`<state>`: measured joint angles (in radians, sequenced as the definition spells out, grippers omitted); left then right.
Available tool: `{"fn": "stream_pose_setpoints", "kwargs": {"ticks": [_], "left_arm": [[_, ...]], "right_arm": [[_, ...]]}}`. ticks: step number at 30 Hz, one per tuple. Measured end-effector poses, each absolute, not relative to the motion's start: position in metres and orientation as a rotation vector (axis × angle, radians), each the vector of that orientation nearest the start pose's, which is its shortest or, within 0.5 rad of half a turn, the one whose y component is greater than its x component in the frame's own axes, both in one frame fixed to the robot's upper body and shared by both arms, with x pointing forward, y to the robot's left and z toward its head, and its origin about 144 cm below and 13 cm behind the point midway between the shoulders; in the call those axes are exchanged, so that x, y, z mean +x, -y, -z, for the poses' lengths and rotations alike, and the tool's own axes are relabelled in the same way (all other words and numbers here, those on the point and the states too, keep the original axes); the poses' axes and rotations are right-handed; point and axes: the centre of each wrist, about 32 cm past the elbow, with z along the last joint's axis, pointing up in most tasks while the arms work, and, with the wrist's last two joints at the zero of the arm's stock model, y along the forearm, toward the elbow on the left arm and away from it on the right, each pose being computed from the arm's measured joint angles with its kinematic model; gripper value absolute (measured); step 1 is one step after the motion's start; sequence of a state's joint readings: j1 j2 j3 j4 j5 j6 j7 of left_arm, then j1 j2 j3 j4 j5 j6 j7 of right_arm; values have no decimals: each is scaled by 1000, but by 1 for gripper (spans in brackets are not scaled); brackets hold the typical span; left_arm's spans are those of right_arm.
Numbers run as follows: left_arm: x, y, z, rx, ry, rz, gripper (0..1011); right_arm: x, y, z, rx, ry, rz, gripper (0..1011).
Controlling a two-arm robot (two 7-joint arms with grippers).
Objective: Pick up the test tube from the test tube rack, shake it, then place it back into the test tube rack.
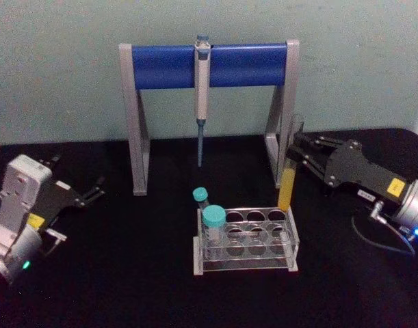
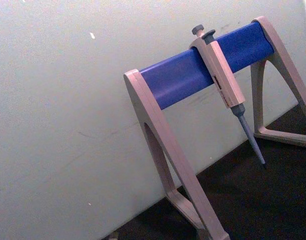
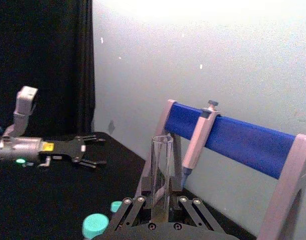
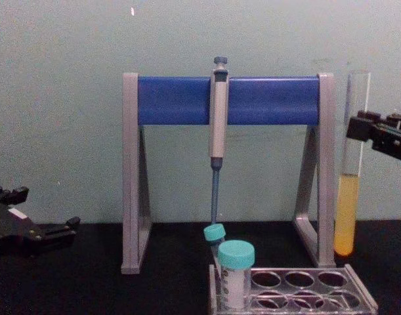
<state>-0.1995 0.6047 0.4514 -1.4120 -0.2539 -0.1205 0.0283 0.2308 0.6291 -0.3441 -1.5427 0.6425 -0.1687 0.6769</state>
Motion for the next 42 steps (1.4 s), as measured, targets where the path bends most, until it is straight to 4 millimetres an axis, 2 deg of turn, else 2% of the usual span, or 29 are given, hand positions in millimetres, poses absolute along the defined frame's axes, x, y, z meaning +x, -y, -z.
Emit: {"fn": "stream_pose_setpoints", "kwargs": {"ticks": [9, 19, 32, 42], "left_arm": [[489, -310, -1140, 304, 285, -1248, 1001], [489, -310, -1140, 304, 285, -1248, 1001], [489, -310, -1140, 304, 285, -1248, 1001], [489, -310, -1140, 304, 285, -1248, 1001]], "right_arm": [[524, 311, -1210, 82, 161, 630, 221], [532, 301, -1211, 96, 155, 591, 221], [521, 295, -1208, 111, 136, 521, 221], [503, 308, -1208, 93, 136, 557, 220]]}}
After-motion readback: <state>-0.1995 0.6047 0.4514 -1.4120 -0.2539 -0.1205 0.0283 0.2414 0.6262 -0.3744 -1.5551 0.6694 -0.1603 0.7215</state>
